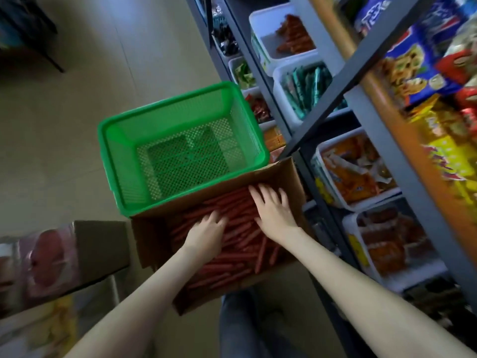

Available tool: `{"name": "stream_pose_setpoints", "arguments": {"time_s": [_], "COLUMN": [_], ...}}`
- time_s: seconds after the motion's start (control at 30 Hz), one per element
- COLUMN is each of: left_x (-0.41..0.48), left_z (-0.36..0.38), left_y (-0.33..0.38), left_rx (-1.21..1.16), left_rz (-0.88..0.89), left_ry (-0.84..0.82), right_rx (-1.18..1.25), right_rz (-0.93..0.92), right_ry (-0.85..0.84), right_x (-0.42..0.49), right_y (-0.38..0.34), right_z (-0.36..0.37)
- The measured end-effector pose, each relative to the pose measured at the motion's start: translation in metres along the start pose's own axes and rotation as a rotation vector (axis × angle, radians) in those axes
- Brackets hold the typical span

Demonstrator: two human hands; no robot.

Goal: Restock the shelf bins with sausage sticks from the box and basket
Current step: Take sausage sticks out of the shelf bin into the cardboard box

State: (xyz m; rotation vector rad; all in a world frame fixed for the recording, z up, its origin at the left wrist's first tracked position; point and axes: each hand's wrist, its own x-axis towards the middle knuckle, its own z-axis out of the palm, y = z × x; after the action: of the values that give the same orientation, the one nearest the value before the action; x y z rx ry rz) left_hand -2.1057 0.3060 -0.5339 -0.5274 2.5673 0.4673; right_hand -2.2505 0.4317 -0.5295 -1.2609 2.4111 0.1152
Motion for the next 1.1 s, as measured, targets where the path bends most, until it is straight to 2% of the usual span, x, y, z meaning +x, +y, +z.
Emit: {"name": "stream_pose_setpoints", "arguments": {"time_s": [0.1,0.2,0.33,0.53,0.7,0.93,1.03,1.1], "left_x": [-0.001,-0.015,-0.055,-0.139,-0.203,-0.236,-0.233,-0.227], "left_z": [-0.044,-0.096,-0.166,-0.259,-0.308,-0.351,-0.366,-0.374], "left_y": [0.026,0.062,0.130,0.259,0.356,0.448,0.482,0.500], "left_rx": [-0.024,-0.157,-0.205,-0.214,-0.153,-0.135,-0.091,-0.022], "left_rz": [0.061,0.147,0.337,0.748,1.071,1.334,1.355,1.365], "left_ry": [0.104,0.211,0.405,0.709,0.828,0.969,0.948,0.882], "right_rx": [0.121,0.191,0.243,0.290,0.183,0.013,-0.037,0.055], "right_rz": [0.044,0.057,0.065,0.153,0.262,0.416,0.530,0.637], "right_ry": [0.100,0.220,0.430,0.924,1.176,1.332,1.304,1.241], "right_x": [-0.023,-0.062,-0.139,-0.289,-0.408,-0.523,-0.554,-0.569], "right_y": [0.011,0.019,0.030,0.057,0.070,0.101,0.124,0.139], "right_z": [-0.051,-0.106,-0.175,-0.273,-0.327,-0.357,-0.364,-0.368]}}
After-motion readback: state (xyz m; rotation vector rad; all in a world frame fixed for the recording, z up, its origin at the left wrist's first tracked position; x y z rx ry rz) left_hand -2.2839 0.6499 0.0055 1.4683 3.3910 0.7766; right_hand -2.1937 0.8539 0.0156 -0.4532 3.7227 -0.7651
